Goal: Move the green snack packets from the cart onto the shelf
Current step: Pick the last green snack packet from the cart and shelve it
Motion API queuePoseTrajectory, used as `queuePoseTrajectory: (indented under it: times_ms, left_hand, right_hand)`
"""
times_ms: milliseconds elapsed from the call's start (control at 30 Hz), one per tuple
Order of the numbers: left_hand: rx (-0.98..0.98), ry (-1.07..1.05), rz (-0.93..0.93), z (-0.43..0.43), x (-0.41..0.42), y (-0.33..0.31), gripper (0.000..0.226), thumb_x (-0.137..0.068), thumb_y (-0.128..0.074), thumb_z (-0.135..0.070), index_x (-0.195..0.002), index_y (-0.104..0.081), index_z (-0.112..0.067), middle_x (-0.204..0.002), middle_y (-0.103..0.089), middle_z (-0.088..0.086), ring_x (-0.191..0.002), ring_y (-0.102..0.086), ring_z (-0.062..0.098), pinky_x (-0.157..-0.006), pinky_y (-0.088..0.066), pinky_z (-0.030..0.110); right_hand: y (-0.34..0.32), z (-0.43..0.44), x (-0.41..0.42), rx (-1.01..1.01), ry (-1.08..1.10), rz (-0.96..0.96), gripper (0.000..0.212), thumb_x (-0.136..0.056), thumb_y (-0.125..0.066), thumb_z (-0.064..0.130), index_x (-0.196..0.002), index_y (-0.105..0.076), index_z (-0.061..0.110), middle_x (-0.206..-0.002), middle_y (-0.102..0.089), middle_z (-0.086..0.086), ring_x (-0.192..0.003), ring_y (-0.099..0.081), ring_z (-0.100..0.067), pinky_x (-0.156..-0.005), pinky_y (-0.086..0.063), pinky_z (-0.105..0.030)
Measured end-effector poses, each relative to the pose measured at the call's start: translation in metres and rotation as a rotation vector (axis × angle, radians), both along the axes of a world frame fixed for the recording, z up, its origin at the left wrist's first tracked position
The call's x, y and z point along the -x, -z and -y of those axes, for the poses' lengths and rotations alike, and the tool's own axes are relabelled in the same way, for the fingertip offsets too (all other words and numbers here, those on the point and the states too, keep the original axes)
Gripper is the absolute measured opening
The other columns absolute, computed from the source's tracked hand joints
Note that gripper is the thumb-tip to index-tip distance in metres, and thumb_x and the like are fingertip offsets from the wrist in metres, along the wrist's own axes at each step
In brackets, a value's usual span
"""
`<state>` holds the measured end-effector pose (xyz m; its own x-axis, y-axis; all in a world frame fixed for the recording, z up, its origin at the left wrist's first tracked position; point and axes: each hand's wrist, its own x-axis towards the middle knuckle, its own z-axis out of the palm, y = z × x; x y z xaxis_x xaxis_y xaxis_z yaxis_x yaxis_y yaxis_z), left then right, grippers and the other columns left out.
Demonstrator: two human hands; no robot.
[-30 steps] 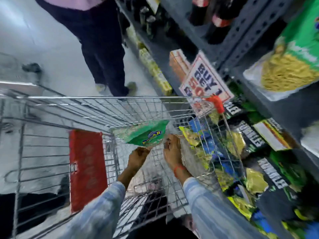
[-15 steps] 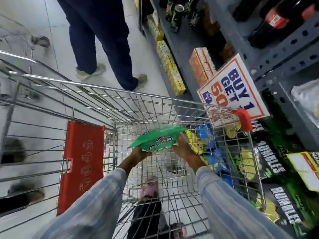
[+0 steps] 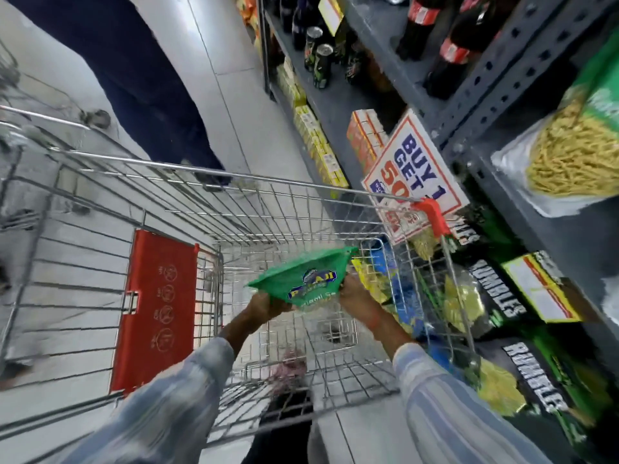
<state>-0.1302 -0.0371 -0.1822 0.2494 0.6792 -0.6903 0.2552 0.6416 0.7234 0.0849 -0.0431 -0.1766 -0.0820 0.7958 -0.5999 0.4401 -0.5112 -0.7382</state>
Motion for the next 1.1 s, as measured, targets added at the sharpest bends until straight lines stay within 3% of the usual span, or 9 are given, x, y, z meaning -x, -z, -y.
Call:
queuePoseTrajectory:
  times_ms: [133, 233, 400, 567, 667, 800, 867, 967, 1100]
  left_hand:
    - [-0.092, -0.044, 0.056, 0.016, -0.037, -0.060, 0.025, -0.094, -0.034, 0.005, -0.080, -0.051, -0.007, -0.042, -0.065, -0.006, -0.039, -0.060, 0.000, -0.037, -0.048, 0.013]
    - [-0.237, -0.020, 0.046, 0.033, -0.055, -0.101, 0.020, -0.084, -0.054, 0.011, -0.080, -0.055, -0.009, -0.051, -0.070, -0.014, -0.051, -0.063, -0.007, -0.047, -0.047, 0.009]
    - [-0.529, 0.104, 0.091, 0.074, -0.107, -0.176, 0.020, -0.073, -0.073, -0.012, -0.065, -0.055, -0.007, -0.055, -0.061, -0.017, -0.063, -0.047, -0.008, -0.065, -0.040, 0.019]
    - [-0.665, 0.119, 0.240, 0.150, -0.177, -0.256, 0.010, -0.078, -0.066, -0.001, -0.080, -0.067, -0.011, -0.083, -0.072, 0.000, -0.071, -0.063, -0.005, -0.070, -0.049, 0.010]
    - [-0.738, 0.217, 0.250, 0.185, -0.212, -0.272, 0.016, -0.075, -0.072, -0.011, -0.069, -0.072, -0.026, -0.073, -0.072, -0.011, -0.076, -0.061, 0.008, -0.078, -0.050, 0.028]
    - [-0.779, 0.399, 0.292, 0.227, -0.257, -0.285, 0.004, -0.074, -0.074, -0.023, -0.077, -0.072, -0.026, -0.075, -0.073, -0.016, -0.083, -0.062, 0.001, -0.085, -0.052, 0.026]
    - [-0.776, 0.480, 0.299, 0.247, -0.280, -0.287, 0.025, -0.073, -0.075, -0.030, -0.076, -0.067, -0.007, -0.071, -0.066, -0.011, -0.076, -0.057, 0.002, -0.083, -0.052, 0.029]
    - [-0.738, 0.585, 0.292, 0.287, -0.313, -0.286, 0.010, -0.075, -0.073, -0.015, -0.080, -0.072, -0.023, -0.067, -0.071, -0.022, -0.072, -0.062, -0.007, -0.075, -0.055, 0.025]
    - [-0.761, 0.742, 0.300, 0.338, -0.351, -0.282, 0.014, -0.071, -0.076, -0.028, -0.069, -0.072, -0.042, -0.068, -0.072, -0.027, -0.072, -0.065, -0.008, -0.072, -0.054, 0.029]
  right_hand:
    - [-0.074, 0.041, -0.027, -0.105, 0.123, -0.008, 0.053, -0.079, -0.041, -0.023, -0.129, -0.043, -0.004, -0.122, -0.055, -0.016, -0.107, -0.057, -0.018, -0.063, -0.043, 0.002]
    - [-0.130, 0.076, -0.052, -0.202, 0.227, -0.085, 0.053, -0.085, -0.042, -0.019, -0.135, -0.037, -0.002, -0.122, -0.052, -0.011, -0.090, -0.059, -0.002, -0.064, -0.045, -0.002]
    - [-0.220, 0.148, -0.101, -0.401, 0.417, -0.210, 0.047, -0.083, -0.056, 0.001, -0.128, -0.047, 0.010, -0.123, -0.059, -0.028, -0.088, -0.057, -0.016, -0.081, -0.048, -0.022]
    - [-0.284, 0.242, -0.151, -0.570, 0.567, -0.188, 0.038, -0.087, -0.049, -0.008, -0.122, -0.050, 0.008, -0.116, -0.059, -0.014, -0.104, -0.054, -0.022, -0.080, -0.043, -0.019]
    - [-0.300, 0.300, -0.182, -0.619, 0.649, -0.141, 0.036, -0.089, -0.047, -0.008, -0.121, -0.050, 0.008, -0.121, -0.059, -0.017, -0.106, -0.057, -0.027, -0.087, -0.046, -0.026]
    - [-0.317, 0.376, -0.211, -0.647, 0.764, -0.131, 0.039, -0.082, -0.058, 0.013, -0.120, -0.052, 0.016, -0.121, -0.059, -0.006, -0.091, -0.063, -0.005, -0.080, -0.049, -0.010]
    - [-0.320, 0.410, -0.222, -0.648, 0.829, -0.091, 0.056, -0.074, -0.056, 0.022, -0.129, -0.049, 0.011, -0.127, -0.058, -0.008, -0.102, -0.061, -0.012, -0.096, -0.048, -0.028]
    - [-0.324, 0.462, -0.238, -0.652, 0.906, -0.054, 0.055, -0.073, -0.053, 0.016, -0.127, -0.048, 0.004, -0.128, -0.058, -0.020, -0.105, -0.059, -0.023, -0.103, -0.042, -0.052]
    - [-0.318, 0.525, -0.264, -0.629, 1.034, 0.011, 0.055, -0.073, -0.055, 0.015, -0.127, -0.049, 0.001, -0.119, -0.066, -0.005, -0.109, -0.060, -0.013, -0.096, -0.051, -0.034]
